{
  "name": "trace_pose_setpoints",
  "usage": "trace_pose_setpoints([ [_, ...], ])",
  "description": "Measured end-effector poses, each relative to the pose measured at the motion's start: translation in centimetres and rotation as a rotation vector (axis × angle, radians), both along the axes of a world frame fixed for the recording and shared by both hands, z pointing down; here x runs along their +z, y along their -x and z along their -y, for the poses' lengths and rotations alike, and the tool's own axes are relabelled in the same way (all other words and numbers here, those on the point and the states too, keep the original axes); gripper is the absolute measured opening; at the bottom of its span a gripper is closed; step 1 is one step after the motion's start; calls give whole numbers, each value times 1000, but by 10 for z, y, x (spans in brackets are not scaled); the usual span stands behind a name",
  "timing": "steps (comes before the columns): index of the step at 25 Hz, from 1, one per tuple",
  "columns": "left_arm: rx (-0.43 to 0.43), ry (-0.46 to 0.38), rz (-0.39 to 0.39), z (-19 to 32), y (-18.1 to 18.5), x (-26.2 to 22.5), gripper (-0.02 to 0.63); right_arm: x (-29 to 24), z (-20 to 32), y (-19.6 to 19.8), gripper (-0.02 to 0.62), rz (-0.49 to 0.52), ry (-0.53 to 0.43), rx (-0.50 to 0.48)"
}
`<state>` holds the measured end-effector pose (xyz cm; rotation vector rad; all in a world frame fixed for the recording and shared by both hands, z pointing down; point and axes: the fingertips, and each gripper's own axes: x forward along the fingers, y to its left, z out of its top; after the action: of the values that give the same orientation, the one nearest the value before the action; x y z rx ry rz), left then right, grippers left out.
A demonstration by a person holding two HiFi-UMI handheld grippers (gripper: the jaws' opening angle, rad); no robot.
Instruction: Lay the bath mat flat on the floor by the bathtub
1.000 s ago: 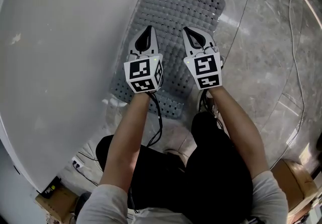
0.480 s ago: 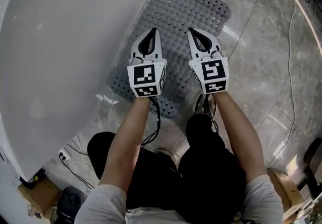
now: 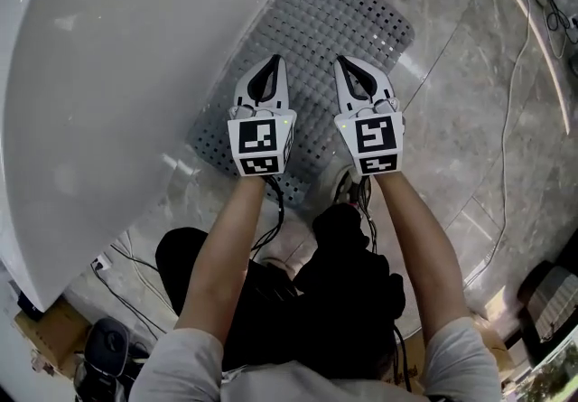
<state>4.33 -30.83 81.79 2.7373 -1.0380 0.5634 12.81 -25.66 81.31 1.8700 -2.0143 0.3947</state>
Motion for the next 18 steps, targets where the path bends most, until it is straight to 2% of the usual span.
trace_pose_setpoints([
  [8,-36,121,51,-5,-9,-48,11,-56,5,-6,5,8,132,-112],
  [13,4,143,83,0,-10,-101,11,-106,23,-3,5,6,190,-168],
  [18,-110,218,80,3,16,-143,11,-154,30,8,5,26,226,-187],
])
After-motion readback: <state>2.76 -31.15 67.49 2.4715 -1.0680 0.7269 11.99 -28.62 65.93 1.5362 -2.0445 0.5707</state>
